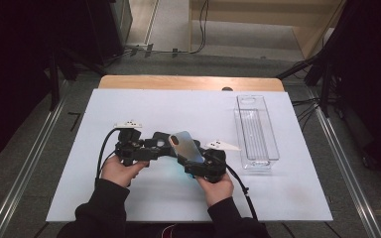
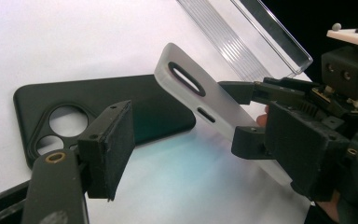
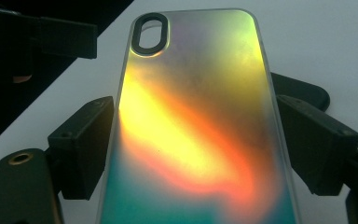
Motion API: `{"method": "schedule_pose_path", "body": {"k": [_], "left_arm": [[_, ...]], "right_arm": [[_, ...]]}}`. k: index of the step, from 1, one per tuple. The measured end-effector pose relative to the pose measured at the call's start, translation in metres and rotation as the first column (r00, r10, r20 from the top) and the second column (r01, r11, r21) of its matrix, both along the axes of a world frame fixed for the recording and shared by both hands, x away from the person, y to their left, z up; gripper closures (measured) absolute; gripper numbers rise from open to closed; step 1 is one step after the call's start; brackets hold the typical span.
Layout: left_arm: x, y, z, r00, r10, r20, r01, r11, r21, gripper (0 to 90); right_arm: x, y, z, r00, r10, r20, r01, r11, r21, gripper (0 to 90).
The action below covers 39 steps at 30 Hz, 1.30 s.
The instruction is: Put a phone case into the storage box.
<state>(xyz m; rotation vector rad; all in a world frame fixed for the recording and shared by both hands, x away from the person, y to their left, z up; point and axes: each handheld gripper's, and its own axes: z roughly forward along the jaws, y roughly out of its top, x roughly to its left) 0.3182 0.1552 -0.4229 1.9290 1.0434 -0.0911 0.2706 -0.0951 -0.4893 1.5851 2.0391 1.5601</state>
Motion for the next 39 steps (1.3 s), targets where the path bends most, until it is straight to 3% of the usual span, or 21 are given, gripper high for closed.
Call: {"method": "schedule_pose_path", "body": {"k": [8, 23, 28, 30, 32, 35, 39], "left_arm": [[0.008, -0.009, 0.003, 0.9995, 0.017, -0.025, -0.017, 0.9998, 0.002, 25.1], [0.021, -0.02, 0.002, 0.9942, 0.072, -0.08, -0.073, 0.9973, -0.008, 27.1], [0.024, -0.021, 0.001, 0.9911, 0.088, -0.1, -0.09, 0.9959, -0.014, 32.5], [0.026, -0.022, 0.0, 0.9856, 0.099, -0.138, -0.103, 0.9943, -0.028, 34.5], [0.027, -0.024, -0.001, 0.9831, 0.107, -0.149, -0.112, 0.9933, -0.027, 38.1], [0.027, -0.026, -0.003, 0.9826, 0.113, -0.148, -0.116, 0.9932, -0.011, 43.3], [0.028, -0.026, -0.005, 0.9801, 0.114, -0.162, -0.121, 0.9922, -0.031, 50.3]], "right_arm": [[-0.006, 0.006, -0.003, 0.9985, -0.039, 0.039, 0.038, 0.9984, 0.041, 14.7], [-0.006, 0.01, -0.007, 0.9974, -0.057, 0.043, 0.052, 0.9935, 0.101, 14.6], [-0.006, 0.012, -0.009, 0.9971, -0.06, 0.046, 0.054, 0.992, 0.114, 14.7], [-0.007, 0.013, -0.009, 0.9973, -0.057, 0.045, 0.052, 0.9917, 0.118, 14.7], [-0.007, 0.014, -0.009, 0.9972, -0.057, 0.048, 0.051, 0.9913, 0.121, 14.6], [-0.007, 0.014, -0.009, 0.9969, -0.057, 0.055, 0.049, 0.9907, 0.127, 14.6], [-0.008, 0.014, -0.009, 0.9966, -0.055, 0.061, 0.046, 0.9892, 0.139, 14.7]]}}
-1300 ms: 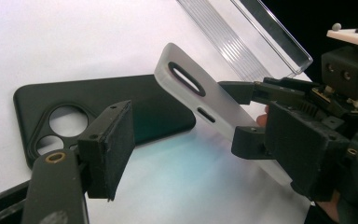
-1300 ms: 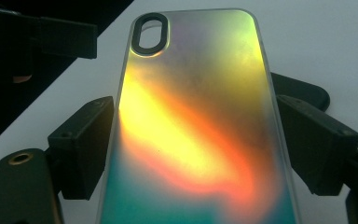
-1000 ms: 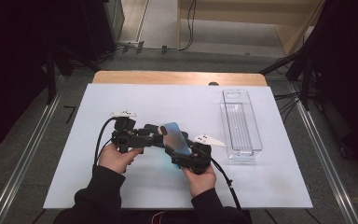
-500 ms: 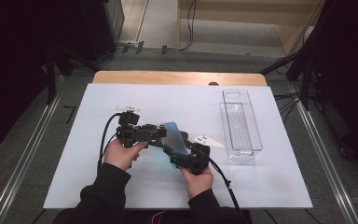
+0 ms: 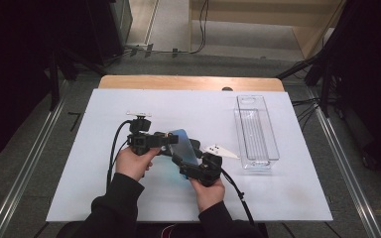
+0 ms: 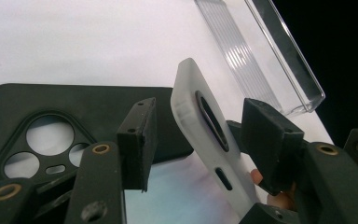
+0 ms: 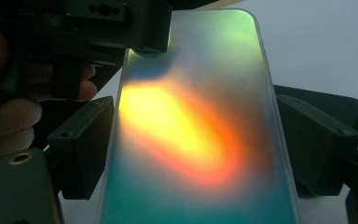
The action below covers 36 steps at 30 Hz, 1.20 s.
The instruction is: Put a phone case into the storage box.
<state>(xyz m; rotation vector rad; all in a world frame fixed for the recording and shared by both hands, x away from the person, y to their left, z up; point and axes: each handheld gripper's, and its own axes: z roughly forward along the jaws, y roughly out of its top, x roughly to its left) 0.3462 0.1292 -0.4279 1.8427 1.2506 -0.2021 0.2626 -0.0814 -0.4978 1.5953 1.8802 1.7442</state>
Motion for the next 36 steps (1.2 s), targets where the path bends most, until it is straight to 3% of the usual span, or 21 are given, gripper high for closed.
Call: {"method": "schedule_pose_path", "body": {"k": [3, 5, 8, 11, 14, 27, 30, 32, 36], "left_arm": [[0.0, 0.001, -0.001, 1.0, -0.004, -0.008, 0.004, 0.9998, -0.018, 54.2], [0.0, 0.001, -0.001, 0.9999, -0.003, -0.012, 0.003, 0.9991, -0.042, 64.2], [0.001, 0.003, -0.002, 0.9995, -0.015, -0.028, 0.013, 0.9973, -0.072, 70.6], [0.002, 0.006, -0.004, 0.9978, -0.026, -0.06, 0.017, 0.9887, -0.149, 74.9], [0.002, 0.007, -0.004, 0.9972, -0.032, -0.068, 0.019, 0.9848, -0.173, 77.8], [-0.002, 0.008, 0.002, 0.9962, -0.062, -0.061, 0.046, 0.9707, -0.236, 81.2], [-0.003, 0.007, 0.004, 0.9966, -0.061, -0.056, 0.046, 0.9713, -0.233, 81.2], [-0.004, 0.008, 0.006, 0.9969, -0.064, -0.046, 0.052, 0.9712, -0.232, 81.2], [-0.006, 0.008, 0.009, 0.9978, -0.063, -0.021, 0.057, 0.9748, -0.216, 81.2]], "right_arm": [[0.0, 0.0, 0.0, 1.0, 0.002, 0.005, -0.002, 1.0, 0.004, 14.7], [0.0, 0.0, 0.0, 0.9999, 0.006, 0.013, -0.006, 1.0, 0.007, 14.6], [0.0, 0.001, -0.001, 0.9997, 0.014, 0.019, -0.014, 0.9998, 0.011, 14.6], [0.001, 0.002, -0.002, 0.9996, 0.023, 0.018, -0.023, 0.9996, 0.015, 14.6], [0.002, 0.004, -0.004, 0.9993, 0.028, 0.023, -0.029, 0.9995, 0.013, 14.6], [0.002, 0.001, 0.0, 0.9965, 0.061, 0.057, -0.061, 0.9981, 0.003, 13.6], [0.004, 0.001, 0.006, 0.991, 0.117, 0.065, -0.114, 0.9922, -0.05, 0.0], [0.005, 0.001, 0.01, 0.9893, 0.128, 0.07, -0.122, 0.9889, -0.085, 0.0], [0.007, 0.0, 0.014, 0.9857, 0.153, 0.07, -0.146, 0.9836, -0.106, 0.0]]}}
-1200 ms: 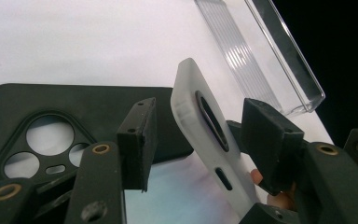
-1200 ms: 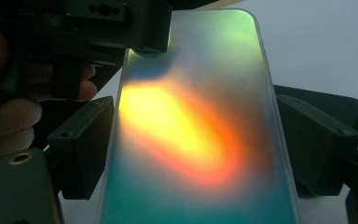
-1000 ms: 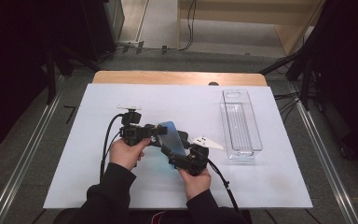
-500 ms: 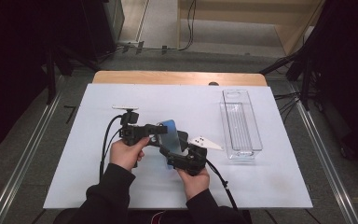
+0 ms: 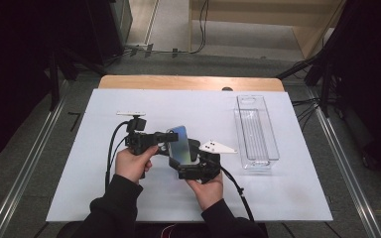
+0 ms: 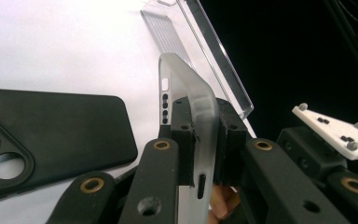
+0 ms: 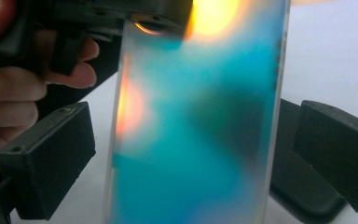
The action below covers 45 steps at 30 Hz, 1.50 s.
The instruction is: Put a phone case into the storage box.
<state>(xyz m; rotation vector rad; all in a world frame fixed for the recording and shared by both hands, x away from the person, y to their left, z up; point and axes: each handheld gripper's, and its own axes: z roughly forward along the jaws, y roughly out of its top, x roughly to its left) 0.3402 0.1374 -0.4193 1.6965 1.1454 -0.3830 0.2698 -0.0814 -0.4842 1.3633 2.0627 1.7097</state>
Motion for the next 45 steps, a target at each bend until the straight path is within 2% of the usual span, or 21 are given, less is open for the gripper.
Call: {"method": "schedule_pose_path", "body": {"k": [2, 3, 4, 5, 7, 9, 10, 11, 12, 13, 15, 18, 20, 23, 28, 33, 35, 37, 40, 42, 45], "left_arm": [[-0.002, 0.0, 0.004, 0.9996, 0.005, 0.029, -0.006, 0.9997, 0.023, 81.1], [-0.002, 0.0, 0.004, 0.9996, 0.005, 0.029, -0.006, 0.9997, 0.023, 81.1], [-0.003, 0.0, 0.005, 0.9989, 0.008, 0.045, -0.01, 0.9993, 0.037, 81.1], [-0.005, 0.0, 0.008, 0.9974, 0.009, 0.072, -0.013, 0.9985, 0.053, 81.0], [-0.005, 0.0, 0.008, 0.9968, 0.012, 0.079, -0.016, 0.9985, 0.052, 81.0], [-0.007, 0.0, 0.01, 0.9941, 0.02, 0.107, -0.028, 0.997, 0.073, 81.0], [-0.008, 0.001, 0.01, 0.9899, 0.022, 0.14, -0.034, 0.9961, 0.082, 81.0], [-0.008, 0.001, 0.01, 0.9899, 0.022, 0.14, -0.034, 0.9961, 0.082, 81.0], [-0.01, 0.001, 0.011, 0.984, 0.023, 0.177, -0.041, 0.994, 0.102, 81.0], [-0.01, 0.001, 0.011, 0.984, 0.023, 0.177, -0.041, 0.994, 0.102, 81.0], [-0.012, 0.0, 0.011, 0.9791, 0.024, 0.202, -0.046, 0.9934, 0.105, 81.0], [-0.015, -0.002, 0.011, 0.9699, 0.022, 0.242, -0.052, 0.9919, 0.116, 81.0], [-0.016, -0.002, 0.01, 0.9641, 0.022, 0.264, -0.052, 0.9928, 0.108, 81.0], [-0.018, -0.005, 0.007, 0.9517, 0.008, 0.307, -0.045, 0.9926, 0.113, 80.8], [-0.021, -0.007, 0.002, 0.9455, 0.001, 0.326, -0.045, 0.991, 0.126, 80.9], [-0.025, -0.008, 0.0, 0.9292, 0.002, 0.37, -0.042, 0.994, 0.101, 80.8], [-0.027, -0.009, -0.001, 0.9263, -0.002, 0.377, -0.034, 0.9954, 0.089, 80.8], [-0.028, -0.01, -0.001, 0.9268, -0.01, 0.375, -0.027, 0.9951, 0.095, 80.8], [-0.03, -0.013, -0.002, 0.9226, -0.018, 0.385, -0.02, 0.9953, 0.095, 80.8], [-0.031, -0.014, -0.002, 0.9171, -0.029, 0.398, -0.009, 0.9956, 0.093, 80.8], [-0.031, -0.016, -0.003, 0.9155, -0.033, 0.401, -0.004, 0.9957, 0.093, 80.8]], "right_arm": [[0.002, 0.0, 0.002, 0.9993, 0.023, -0.03, -0.024, 0.9994, -0.026, 0.0], [0.002, 0.0, 0.002, 0.9993, 0.023, -0.03, -0.024, 0.9994, -0.026, 0.0], [0.004, 0.0, 0.004, 0.997, 0.051, -0.059, -0.054, 0.9975, -0.045, 0.0], [0.004, -0.001, 0.005, 0.9964, 0.057, -0.063, -0.06, 0.997, -0.048, 0.0], [0.005, -0.003, 0.007, 0.9945, 0.078, -0.07, -0.082, 0.9955, -0.048, 0.0], [0.006, -0.004, 0.008, 0.9926, 0.089, -0.083, -0.093, 0.9945, -0.048, 0.0], [0.007, -0.005, 0.011, 0.9891, 0.104, -0.104, -0.112, 0.9912, -0.071, 0.0], [0.008, -0.006, 0.013, 0.9891, 0.105, -0.103, -0.115, 0.9896, -0.087, 0.0], [0.008, -0.006, 0.014, 0.9895, 0.102, -0.103, -0.113, 0.9883, -0.103, 0.0], [0.008, -0.006, 0.014, 0.9895, 0.102, -0.103, -0.113, 0.9883, -0.103, 0.0], [0.009, -0.008, 0.017, 0.9898, 0.096, -0.106, -0.109, 0.9855, -0.13, 0.0], [0.011, -0.014, 0.021, 0.9879, 0.113, -0.107, -0.126, 0.9832, -0.132, 0.0], [0.01, -0.015, 0.022, 0.9872, 0.121, -0.104, -0.134, 0.9824, -0.13, 0.0], [0.011, -0.018, 0.023, 0.9849, 0.142, -0.099, -0.153, 0.9805, -0.123, 0.0], [0.011, -0.021, 0.025, 0.9836, 0.161, -0.08, -0.171, 0.9751, -0.141, 0.0], [0.013, -0.025, 0.027, 0.9855, 0.158, -0.061, -0.166, 0.9742, -0.153, 0.0], [0.015, -0.027, 0.028, 0.9849, 0.163, -0.057, -0.17, 0.9738, -0.151, 0.0], [0.016, -0.029, 0.03, 0.9838, 0.17, -0.057, -0.177, 0.9735, -0.145, 0.0], [0.017, -0.029, 0.032, 0.9826, 0.178, -0.053, -0.184, 0.9701, -0.158, 0.0], [0.018, -0.029, 0.033, 0.9812, 0.185, -0.055, -0.192, 0.9677, -0.163, 0.0], [0.018, -0.029, 0.034, 0.9795, 0.193, -0.056, -0.2, 0.9665, -0.161, 0.0]]}}
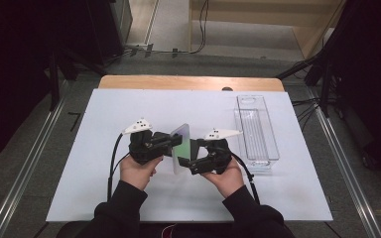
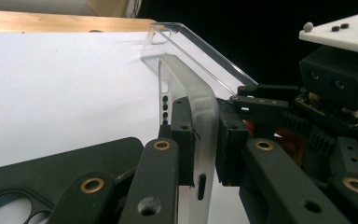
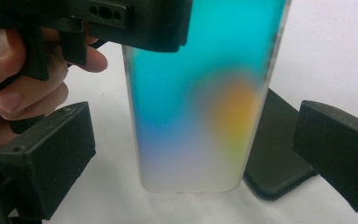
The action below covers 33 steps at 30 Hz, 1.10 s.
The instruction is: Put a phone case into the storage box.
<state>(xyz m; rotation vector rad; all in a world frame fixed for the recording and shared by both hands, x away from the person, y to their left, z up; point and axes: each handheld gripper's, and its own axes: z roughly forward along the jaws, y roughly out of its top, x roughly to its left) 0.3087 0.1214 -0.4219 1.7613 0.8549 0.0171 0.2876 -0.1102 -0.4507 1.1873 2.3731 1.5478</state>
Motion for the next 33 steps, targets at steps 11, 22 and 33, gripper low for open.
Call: {"method": "schedule_pose_path", "body": {"k": [11, 22, 33], "left_arm": [[-0.004, -0.003, 0.001, 0.9998, -0.014, -0.013, 0.014, 0.9998, -0.017, 80.8], [-0.008, -0.011, 0.0, 0.9986, -0.035, -0.039, 0.034, 0.9988, -0.036, 80.7], [-0.012, -0.017, 0.0, 0.9987, -0.033, -0.038, 0.032, 0.9987, -0.04, 80.7]], "right_arm": [[-0.001, 0.001, 0.003, 0.9999, -0.012, 0.009, 0.012, 0.9997, -0.019, 0.0], [0.003, 0.005, 0.005, 0.9991, -0.042, 0.008, 0.042, 0.9984, -0.037, 0.0], [0.005, 0.006, 0.004, 0.9982, -0.058, 0.016, 0.059, 0.9978, -0.032, 9.4]]}}
